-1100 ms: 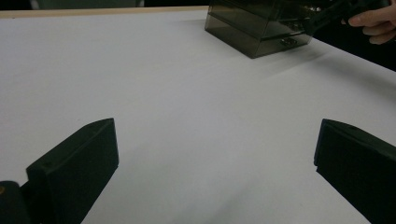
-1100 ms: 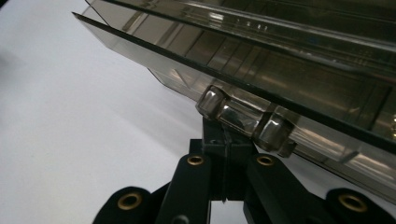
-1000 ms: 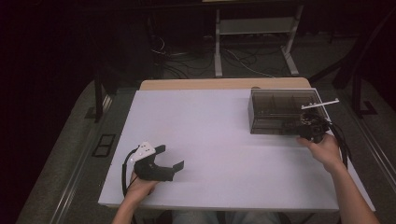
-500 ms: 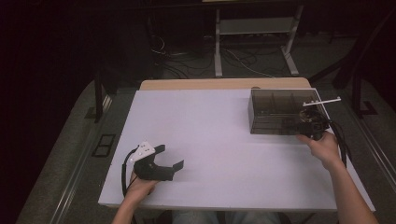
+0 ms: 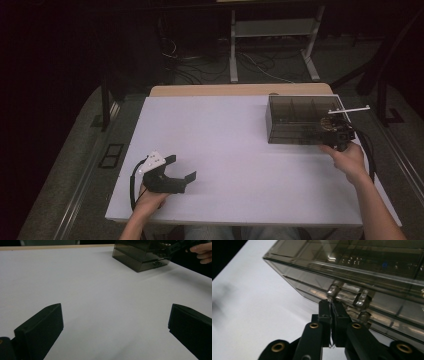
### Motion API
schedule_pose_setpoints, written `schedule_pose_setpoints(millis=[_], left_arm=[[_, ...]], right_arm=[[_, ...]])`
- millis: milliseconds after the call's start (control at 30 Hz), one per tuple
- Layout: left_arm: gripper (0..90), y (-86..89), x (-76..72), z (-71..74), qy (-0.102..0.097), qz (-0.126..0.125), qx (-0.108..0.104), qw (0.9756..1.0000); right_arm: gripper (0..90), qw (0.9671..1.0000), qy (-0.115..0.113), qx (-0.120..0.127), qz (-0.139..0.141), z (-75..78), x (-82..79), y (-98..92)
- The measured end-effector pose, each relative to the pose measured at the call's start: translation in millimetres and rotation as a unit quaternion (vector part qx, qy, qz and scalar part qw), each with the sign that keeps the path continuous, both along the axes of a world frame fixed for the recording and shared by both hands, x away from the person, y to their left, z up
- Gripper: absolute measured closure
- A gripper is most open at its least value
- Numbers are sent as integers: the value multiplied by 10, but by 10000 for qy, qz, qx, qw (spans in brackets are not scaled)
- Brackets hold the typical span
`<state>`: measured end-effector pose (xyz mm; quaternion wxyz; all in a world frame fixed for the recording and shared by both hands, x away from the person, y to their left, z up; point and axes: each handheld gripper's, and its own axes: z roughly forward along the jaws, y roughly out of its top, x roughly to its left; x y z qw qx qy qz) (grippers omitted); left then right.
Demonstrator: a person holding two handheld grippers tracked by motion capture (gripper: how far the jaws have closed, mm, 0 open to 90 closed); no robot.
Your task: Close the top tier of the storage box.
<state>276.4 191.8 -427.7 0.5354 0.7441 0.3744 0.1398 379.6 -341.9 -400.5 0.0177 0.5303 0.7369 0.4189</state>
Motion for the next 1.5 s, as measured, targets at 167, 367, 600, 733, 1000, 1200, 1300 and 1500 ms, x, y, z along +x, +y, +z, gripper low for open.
schedule_pose_setpoints(millis=[167, 367, 600, 733, 1000, 1200, 1300, 1500], left_arm=[[0, -3, -1, -1, 5, -9, -2, 10000], [0, -2, -3, 1, 1, -18, -2, 10000], [0, -2, -3, 2, 1, -19, -4, 10000], [0, 2, -2, 4, 4, -10, -1, 10000], [0, 0, -3, 6, -4, -38, 1, 10000], [0, -4, -4, 6, -4, -65, -7, 10000], [0, -5, -4, 6, -4, -63, -20, 10000], [0, -10, -6, 7, 2, -81, 7, 10000]], right_arm=[[798, 10000, -24, 9, 11, 16, -58, -3], [684, 9999, -171, 23, 9, 10, -157, 31], [547, 9989, -365, -227, 199, -11, -275, 136], [410, 9983, -431, -311, 232, -8, -335, 177], [124, 9974, -533, -409, 270, 37, -476, 278], [0, 9975, -570, -339, 249, 60, -576, 314], [0, 9974, -609, -206, 320, 83, -630, 315], [0, 9963, -741, -133, 403, 135, -755, 343]])
